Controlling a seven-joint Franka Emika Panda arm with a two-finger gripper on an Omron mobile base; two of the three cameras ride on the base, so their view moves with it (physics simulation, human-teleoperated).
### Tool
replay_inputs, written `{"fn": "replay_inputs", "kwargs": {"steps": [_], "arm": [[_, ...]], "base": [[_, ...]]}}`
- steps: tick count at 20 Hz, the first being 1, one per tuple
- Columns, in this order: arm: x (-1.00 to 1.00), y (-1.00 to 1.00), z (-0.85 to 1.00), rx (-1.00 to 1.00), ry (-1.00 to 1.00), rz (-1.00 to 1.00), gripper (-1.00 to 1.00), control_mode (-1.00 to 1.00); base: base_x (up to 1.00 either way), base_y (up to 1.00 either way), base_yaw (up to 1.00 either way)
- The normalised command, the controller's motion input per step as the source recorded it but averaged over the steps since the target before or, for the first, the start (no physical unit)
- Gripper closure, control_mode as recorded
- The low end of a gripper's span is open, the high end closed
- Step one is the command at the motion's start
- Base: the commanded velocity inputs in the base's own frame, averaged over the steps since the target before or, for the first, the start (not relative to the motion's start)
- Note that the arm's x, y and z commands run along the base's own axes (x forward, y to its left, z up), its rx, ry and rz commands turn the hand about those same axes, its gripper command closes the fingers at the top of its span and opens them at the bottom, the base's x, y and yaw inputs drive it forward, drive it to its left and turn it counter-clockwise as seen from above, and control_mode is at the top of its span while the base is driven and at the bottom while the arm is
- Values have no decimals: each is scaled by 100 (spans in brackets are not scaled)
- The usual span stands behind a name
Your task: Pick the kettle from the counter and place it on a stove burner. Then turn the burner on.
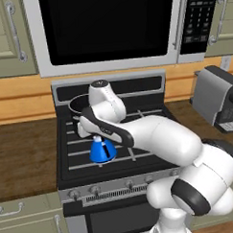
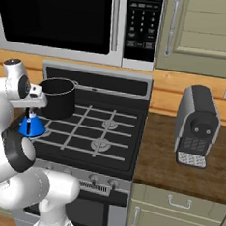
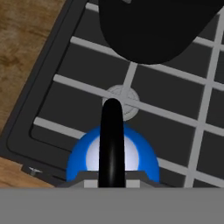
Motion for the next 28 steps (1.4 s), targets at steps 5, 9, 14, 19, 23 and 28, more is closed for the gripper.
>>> {"fn": "replay_inputs", "kwargs": {"steps": [5,9,14,19,23,28], "arm": [[23,-1,-1,1,0,0,100,-100],[29,0,0,1,0,0,100,-100],[23,0,-2,2,0,0,100,-100],[5,0,-6,6,0,0,100,-100],[1,0,-6,7,0,3,100,-100],[0,0,-17,3,-1,2,100,-100]], "base": [[0,0,0],[0,0,0],[0,0,0],[0,0,0],[0,0,0],[0,0,0]]}}
